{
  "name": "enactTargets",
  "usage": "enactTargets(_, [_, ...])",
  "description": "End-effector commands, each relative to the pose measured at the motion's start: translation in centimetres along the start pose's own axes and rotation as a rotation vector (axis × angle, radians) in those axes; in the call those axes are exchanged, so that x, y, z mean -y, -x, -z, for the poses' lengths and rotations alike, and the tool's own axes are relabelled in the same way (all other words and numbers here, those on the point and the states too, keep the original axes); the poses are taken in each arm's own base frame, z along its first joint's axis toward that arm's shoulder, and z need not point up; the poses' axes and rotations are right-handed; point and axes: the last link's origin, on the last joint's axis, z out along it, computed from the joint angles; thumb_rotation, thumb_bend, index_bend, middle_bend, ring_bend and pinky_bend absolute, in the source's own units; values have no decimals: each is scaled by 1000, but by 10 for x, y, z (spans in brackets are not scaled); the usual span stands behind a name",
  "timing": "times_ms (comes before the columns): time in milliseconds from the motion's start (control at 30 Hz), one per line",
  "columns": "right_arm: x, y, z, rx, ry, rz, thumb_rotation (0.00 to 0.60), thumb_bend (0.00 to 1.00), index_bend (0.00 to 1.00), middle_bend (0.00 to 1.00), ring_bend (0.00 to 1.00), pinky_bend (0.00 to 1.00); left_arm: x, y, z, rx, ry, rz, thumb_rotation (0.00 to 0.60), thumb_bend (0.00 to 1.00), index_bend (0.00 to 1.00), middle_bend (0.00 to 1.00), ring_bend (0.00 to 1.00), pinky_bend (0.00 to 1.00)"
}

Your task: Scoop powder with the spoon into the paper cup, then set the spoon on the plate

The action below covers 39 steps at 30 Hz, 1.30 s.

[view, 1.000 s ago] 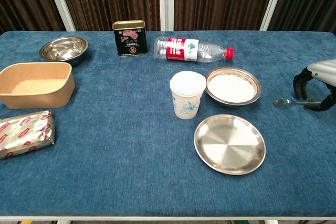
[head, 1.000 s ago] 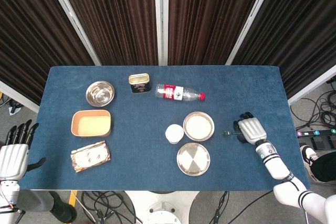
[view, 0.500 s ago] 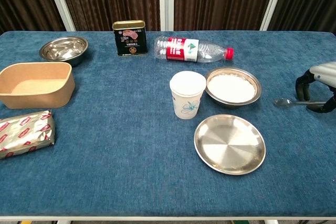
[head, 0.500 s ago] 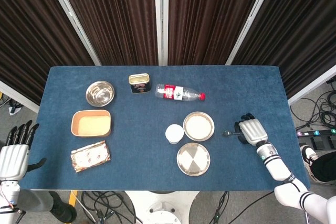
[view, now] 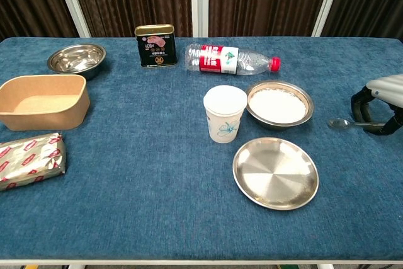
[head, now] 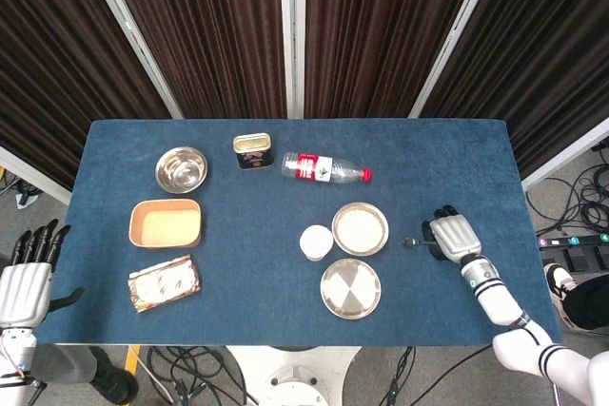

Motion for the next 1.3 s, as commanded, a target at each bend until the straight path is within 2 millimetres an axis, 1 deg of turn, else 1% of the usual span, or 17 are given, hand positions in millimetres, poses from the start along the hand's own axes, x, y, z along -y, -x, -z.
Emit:
enactTargets(33, [1,0,0,3,0,2,600,298,514,493,207,151,0,1,0,1,0,1,600,0,112,80,8,16])
enactTargets(133, [1,0,0,2,1,1,600,318,521,507,219,151,1,1,0,2,-1,5,600,0,112,80,7,16])
enactTargets(233, [1,-2,1,-13,0,-8,600,327,553,531,236,152,2,1,0,-4,-1,8,600,0,112,80,8,15])
enactTargets(433, [-7,-15,11,-56,3,-11,600,327,580,549,243,152,3,0,0,-10,0,9,600,0,111,80,7,16])
enactTargets(567, [-7,-34,20,-102,-20,-2,600,327,587,556,245,152,2,-1,-1,-15,3,7,600,0,111,80,7,16])
enactTargets(667, [-2,-52,24,-130,-52,25,600,327,590,559,252,152,2,-2,-1,-20,5,4,600,0,111,80,7,16])
enactTargets(733, [3,-65,23,-134,-77,48,600,327,591,561,253,152,1,-3,-2,-24,7,3,600,0,111,80,7,16])
enactTargets(900, [25,-90,8,-100,-150,149,600,327,598,566,253,152,0,-4,-3,-30,15,3,600,0,111,80,8,16])
enactTargets(1000, [41,-98,-4,-68,-192,222,600,327,603,569,253,152,0,-5,-4,-33,14,6,600,0,111,80,8,16])
enactTargets(1167, [64,-101,-23,-21,-242,345,600,327,615,573,253,152,1,-4,-3,-33,10,12,600,0,111,80,8,16])
enactTargets(1300, [77,-103,-35,-3,-265,443,600,328,617,573,253,152,2,-2,-2,-32,4,17,600,0,112,80,8,16])
